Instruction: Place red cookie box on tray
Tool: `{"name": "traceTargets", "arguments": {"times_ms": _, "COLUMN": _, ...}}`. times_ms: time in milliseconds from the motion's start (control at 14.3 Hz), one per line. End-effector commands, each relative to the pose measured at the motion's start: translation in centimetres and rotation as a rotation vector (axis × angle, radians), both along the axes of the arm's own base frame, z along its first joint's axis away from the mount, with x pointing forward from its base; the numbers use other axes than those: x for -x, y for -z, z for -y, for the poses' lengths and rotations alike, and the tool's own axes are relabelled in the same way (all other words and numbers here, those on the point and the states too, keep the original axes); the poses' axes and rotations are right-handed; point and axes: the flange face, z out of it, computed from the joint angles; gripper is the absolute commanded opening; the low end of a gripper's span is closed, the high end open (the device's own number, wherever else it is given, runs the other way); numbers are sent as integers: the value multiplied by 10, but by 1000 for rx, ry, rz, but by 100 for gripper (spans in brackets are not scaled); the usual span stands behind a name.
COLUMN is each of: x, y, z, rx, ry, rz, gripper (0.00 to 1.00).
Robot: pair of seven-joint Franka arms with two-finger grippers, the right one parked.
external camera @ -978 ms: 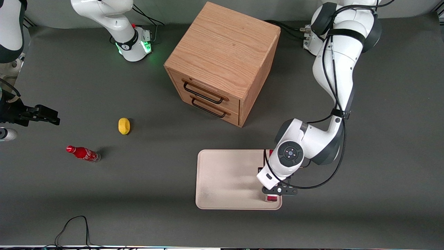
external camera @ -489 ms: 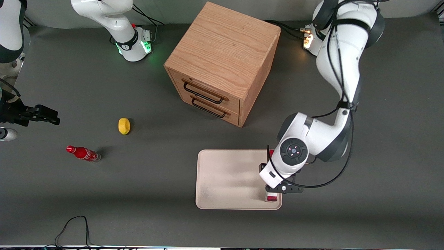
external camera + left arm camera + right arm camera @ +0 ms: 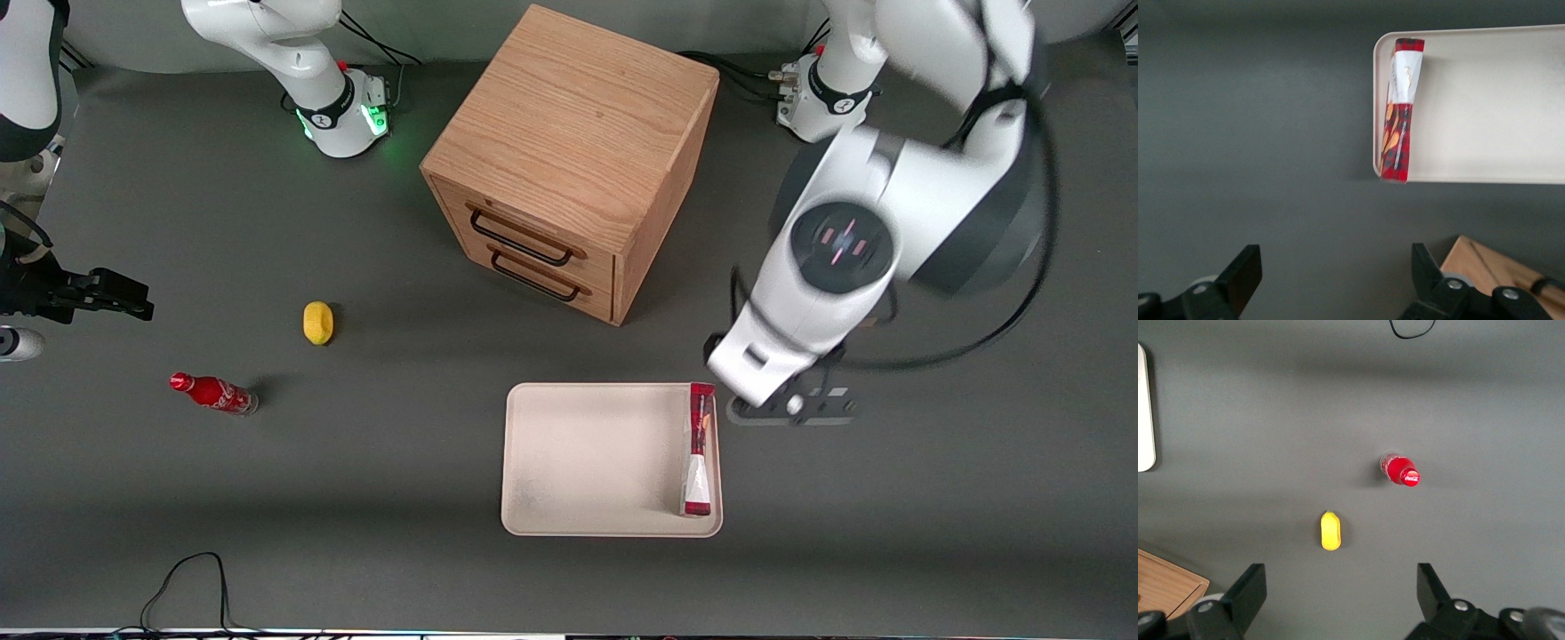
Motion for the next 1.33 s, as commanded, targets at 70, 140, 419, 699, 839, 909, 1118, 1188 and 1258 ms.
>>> {"name": "traceTargets", "arguments": {"times_ms": 70, "x": 39, "y": -50, "z": -64, "rx": -27, "ry": 28, "rz": -23, "gripper": 100}}
{"name": "traceTargets", "arguments": {"times_ms": 140, "x": 47, "y": -60, "z": -85, "rx": -34, "ry": 51, "rz": -23, "gripper": 100}}
{"name": "traceTargets", "arguments": {"times_ms": 419, "x": 53, "y": -76, "z": -192, "rx": 16, "ry": 102, "rz": 9, "gripper": 100}}
{"name": "traceTargets", "arguments": {"times_ms": 699, "x": 62, "y": -55, "z": -245, "rx": 65, "ry": 69, "rz": 61, "gripper": 100}}
{"name": "traceTargets", "arguments": {"times_ms": 839, "x": 61, "y": -49, "z": -256, "rx": 69, "ry": 51, "rz": 77, "gripper": 100}}
{"name": "traceTargets", "arguments": {"times_ms": 909, "x": 59, "y": -46, "z": -260, "rx": 77, "ry": 43, "rz": 87, "gripper": 100}}
{"name": "traceTargets", "arguments": {"times_ms": 1118, "x": 58, "y": -42, "z": -270, "rx": 86, "ry": 16, "rz": 108, "gripper": 100}}
{"name": "traceTargets", "arguments": {"times_ms": 1188, "x": 58, "y": -43, "z": -278, "rx": 85, "ry": 2, "rz": 107, "gripper": 100}}
{"name": "traceTargets", "arguments": {"times_ms": 1258, "x": 58, "y": -47, "z": -278, "rx": 91, "ry": -4, "rz": 112, "gripper": 100}}
